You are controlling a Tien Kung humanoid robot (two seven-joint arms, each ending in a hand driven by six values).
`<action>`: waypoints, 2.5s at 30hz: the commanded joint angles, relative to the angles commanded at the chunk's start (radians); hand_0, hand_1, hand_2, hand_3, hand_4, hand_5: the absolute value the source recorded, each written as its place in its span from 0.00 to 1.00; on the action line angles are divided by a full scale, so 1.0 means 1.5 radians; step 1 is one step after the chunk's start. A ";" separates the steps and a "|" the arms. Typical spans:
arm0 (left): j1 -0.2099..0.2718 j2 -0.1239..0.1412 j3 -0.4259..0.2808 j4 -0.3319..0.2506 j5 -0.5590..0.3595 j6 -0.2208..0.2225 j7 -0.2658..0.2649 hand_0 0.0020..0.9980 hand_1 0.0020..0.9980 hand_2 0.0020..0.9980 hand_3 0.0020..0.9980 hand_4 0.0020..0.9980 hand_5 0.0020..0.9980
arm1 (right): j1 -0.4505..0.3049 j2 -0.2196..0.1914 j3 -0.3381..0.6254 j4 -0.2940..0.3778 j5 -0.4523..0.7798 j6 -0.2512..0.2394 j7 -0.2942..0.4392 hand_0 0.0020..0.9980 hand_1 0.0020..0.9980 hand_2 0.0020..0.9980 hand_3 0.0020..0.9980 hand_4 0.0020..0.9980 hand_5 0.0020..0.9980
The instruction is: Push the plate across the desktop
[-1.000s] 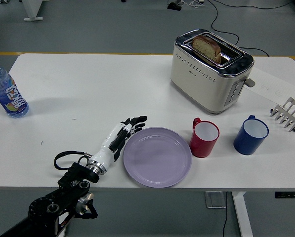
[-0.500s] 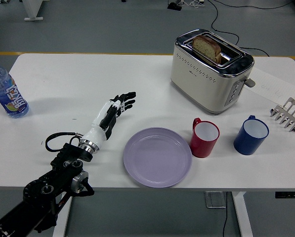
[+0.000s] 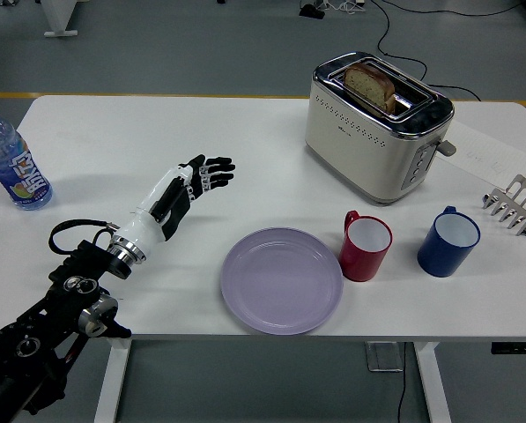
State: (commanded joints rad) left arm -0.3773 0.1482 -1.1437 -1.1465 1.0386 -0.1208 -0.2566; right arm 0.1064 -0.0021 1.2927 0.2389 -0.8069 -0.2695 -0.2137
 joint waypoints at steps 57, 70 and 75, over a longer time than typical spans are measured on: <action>0.146 0.068 -0.309 0.042 -0.554 -0.011 0.211 0.70 0.72 0.74 0.68 0.51 1.00 | 0.001 0.001 0.009 0.001 -0.006 -0.003 -0.004 0.70 0.67 0.77 0.62 0.47 0.40; 0.155 0.059 -0.319 0.059 -0.549 0.009 0.184 0.76 0.79 0.79 0.71 0.53 1.00 | -0.002 0.001 0.008 0.002 -0.001 -0.006 -0.005 0.70 0.67 0.77 0.62 0.47 0.39; 0.164 0.056 -0.324 0.061 -0.550 0.015 0.174 0.76 0.79 0.79 0.71 0.53 1.00 | -0.005 0.001 0.007 0.003 0.000 -0.006 -0.007 0.70 0.67 0.77 0.62 0.47 0.39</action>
State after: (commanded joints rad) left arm -0.1308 0.2328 -1.6290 -1.0543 0.2137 -0.0988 0.0039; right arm 0.0995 0.0000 1.3035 0.2430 -0.8064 -0.2789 -0.2236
